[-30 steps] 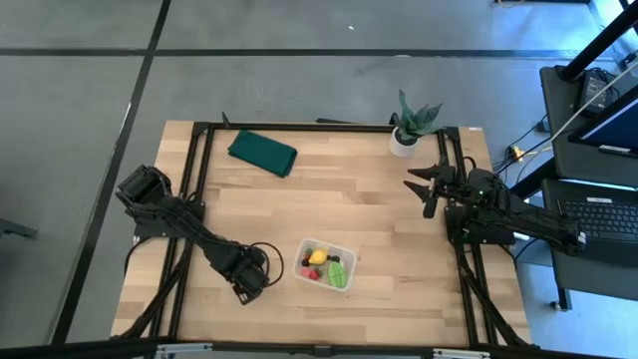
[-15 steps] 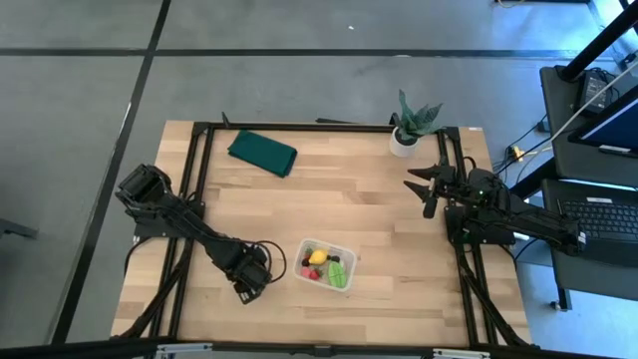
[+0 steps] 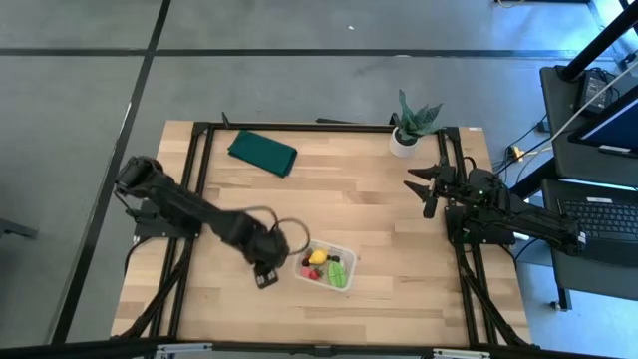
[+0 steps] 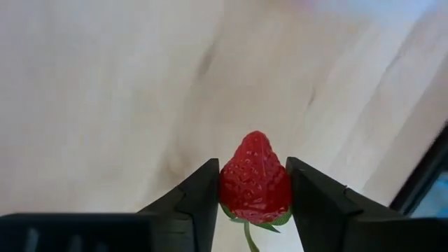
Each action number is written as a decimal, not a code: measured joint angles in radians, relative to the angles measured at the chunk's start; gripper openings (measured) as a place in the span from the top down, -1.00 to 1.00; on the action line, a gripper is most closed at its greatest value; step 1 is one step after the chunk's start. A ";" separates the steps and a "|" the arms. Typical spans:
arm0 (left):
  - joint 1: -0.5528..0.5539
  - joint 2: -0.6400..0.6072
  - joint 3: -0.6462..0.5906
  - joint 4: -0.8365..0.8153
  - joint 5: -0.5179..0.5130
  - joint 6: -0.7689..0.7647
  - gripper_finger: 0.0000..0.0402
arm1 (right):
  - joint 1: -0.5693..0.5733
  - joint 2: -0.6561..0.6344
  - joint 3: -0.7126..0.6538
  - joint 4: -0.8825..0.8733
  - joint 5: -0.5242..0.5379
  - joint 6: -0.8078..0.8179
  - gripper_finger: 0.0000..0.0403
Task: Pick and placing Produce into tupperware
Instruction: Put the strawberry into the transparent bin, then return to Home Position
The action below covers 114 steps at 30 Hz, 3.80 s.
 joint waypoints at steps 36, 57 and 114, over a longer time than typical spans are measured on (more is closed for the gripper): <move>0.281 0.231 0.214 0.400 0.321 0.670 0.32 | 0.000 0.000 0.000 0.014 0.000 -0.018 0.04; 0.289 0.201 0.213 0.372 0.272 0.556 0.05 | 0.000 0.000 -0.001 0.112 -0.007 0.028 0.04; 0.548 -1.452 -0.669 0.472 -0.695 0.953 0.10 | -0.329 0.214 0.219 0.204 0.202 -0.228 0.04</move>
